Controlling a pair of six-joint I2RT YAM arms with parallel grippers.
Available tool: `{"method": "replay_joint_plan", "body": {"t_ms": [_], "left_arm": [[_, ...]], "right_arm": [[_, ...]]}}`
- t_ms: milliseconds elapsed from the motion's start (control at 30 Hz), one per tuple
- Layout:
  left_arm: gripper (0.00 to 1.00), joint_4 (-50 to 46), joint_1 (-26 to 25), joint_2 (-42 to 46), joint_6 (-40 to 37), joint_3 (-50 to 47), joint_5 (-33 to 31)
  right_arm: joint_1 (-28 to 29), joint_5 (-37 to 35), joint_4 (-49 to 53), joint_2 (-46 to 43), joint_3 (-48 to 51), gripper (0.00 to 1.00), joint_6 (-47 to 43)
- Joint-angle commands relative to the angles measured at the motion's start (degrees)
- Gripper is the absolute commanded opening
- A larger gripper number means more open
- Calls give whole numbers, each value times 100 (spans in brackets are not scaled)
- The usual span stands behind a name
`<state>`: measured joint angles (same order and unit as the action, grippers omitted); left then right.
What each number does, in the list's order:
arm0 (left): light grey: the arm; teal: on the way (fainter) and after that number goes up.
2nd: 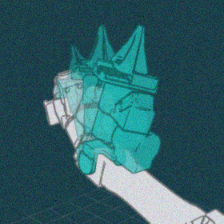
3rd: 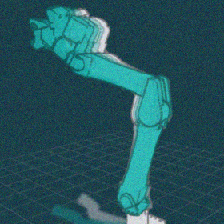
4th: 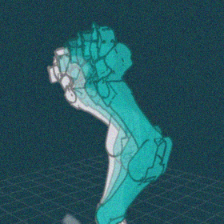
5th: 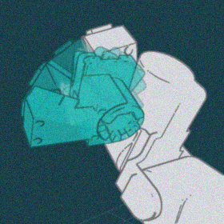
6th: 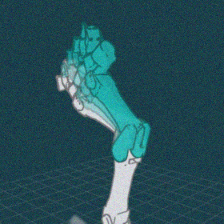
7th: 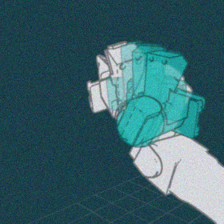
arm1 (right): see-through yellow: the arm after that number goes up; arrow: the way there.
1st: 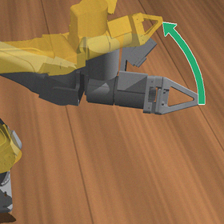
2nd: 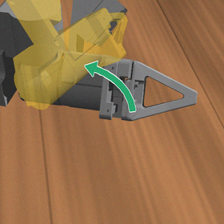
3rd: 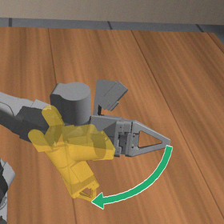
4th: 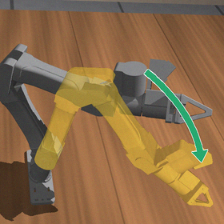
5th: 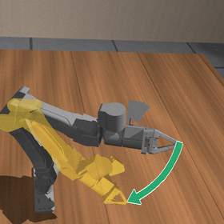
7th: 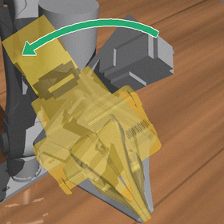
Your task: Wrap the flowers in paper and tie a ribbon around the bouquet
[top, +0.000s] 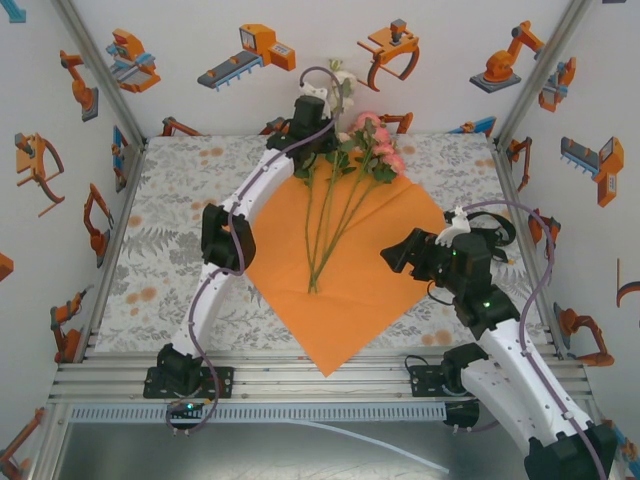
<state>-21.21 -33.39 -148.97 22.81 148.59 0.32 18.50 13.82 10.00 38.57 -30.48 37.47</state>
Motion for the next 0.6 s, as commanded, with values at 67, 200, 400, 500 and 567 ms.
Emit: {"method": "replay_joint_plan", "body": {"t_ms": [67,200,400,500,567], "left_arm": [[11,183,-36,-57,303,29,595],[27,-22,-37,350,241,-114,606],[29,146,90,1922,123,-1839,371],[29,553,243,2989,166,-3532,-230],[26,881,427,3685,350,-4764,-668]], "right_arm": [[-35,-98,-156,-49,-11,78,-110],[-30,-173,-117,-59,-71,78,-13],[-72,-586,465,374,-443,78,299],[-298,-621,866,1037,-820,78,337],[-532,-513,908,1539,-990,75,313]]}}
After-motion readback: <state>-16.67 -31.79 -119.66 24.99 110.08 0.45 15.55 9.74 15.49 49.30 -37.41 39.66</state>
